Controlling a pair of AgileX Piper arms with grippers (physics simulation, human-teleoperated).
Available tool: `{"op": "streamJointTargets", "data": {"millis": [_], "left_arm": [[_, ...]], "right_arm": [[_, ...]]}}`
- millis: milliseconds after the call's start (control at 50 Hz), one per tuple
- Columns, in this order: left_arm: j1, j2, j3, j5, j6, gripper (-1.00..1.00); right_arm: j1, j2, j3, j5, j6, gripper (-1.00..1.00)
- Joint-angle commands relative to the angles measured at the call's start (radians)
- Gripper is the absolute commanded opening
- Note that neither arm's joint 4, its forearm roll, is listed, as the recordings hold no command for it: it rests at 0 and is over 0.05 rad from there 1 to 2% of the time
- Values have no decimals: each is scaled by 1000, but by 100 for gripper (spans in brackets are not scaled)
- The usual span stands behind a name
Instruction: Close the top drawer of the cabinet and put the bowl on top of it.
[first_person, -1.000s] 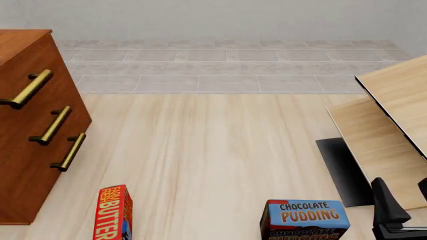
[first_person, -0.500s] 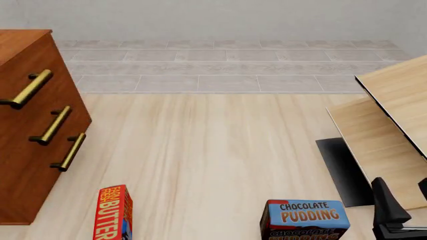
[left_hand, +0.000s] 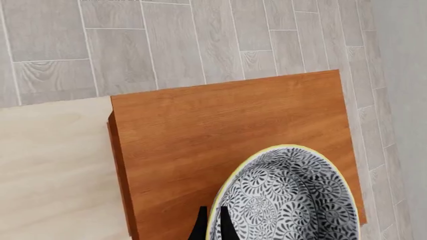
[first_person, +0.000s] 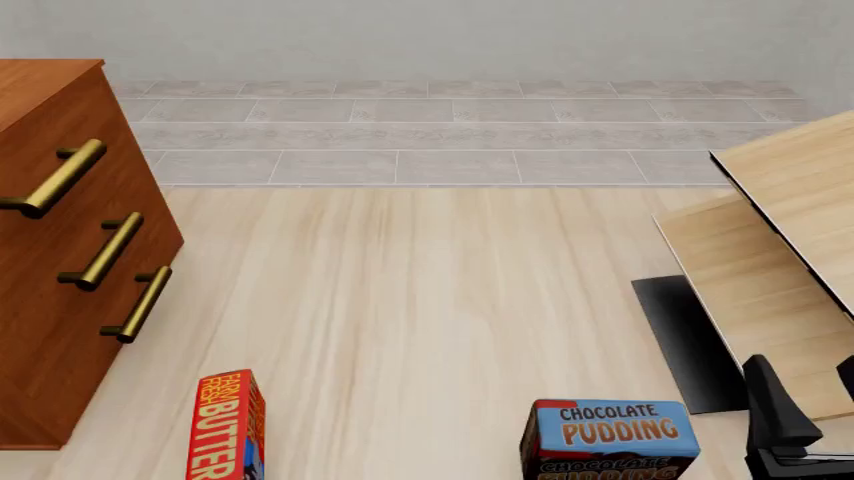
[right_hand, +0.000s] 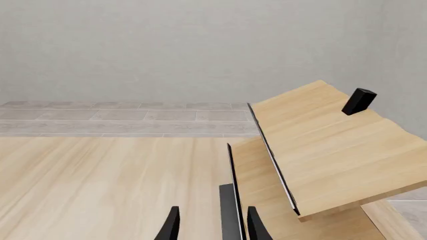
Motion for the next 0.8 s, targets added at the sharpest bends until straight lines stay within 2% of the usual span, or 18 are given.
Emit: {"op": "streamJointTargets", "data": {"millis": [20, 120, 140, 600, 800], "left_arm": [[30, -8, -5, 0, 15, -100], [44, -11, -12, 0, 19, -100], [49, -13, -9, 0, 19, 100], [60, -36, -29, 0, 29, 100], [51, -65, -29, 0, 10, 100]], "right_arm": [[1, 1, -1, 0, 0, 100], [2, 1, -1, 1, -2, 100], [3, 1, -1, 1, -2, 100], [6, 0, 1, 1, -5, 100], [9, -1, 2, -1, -7, 100]]}}
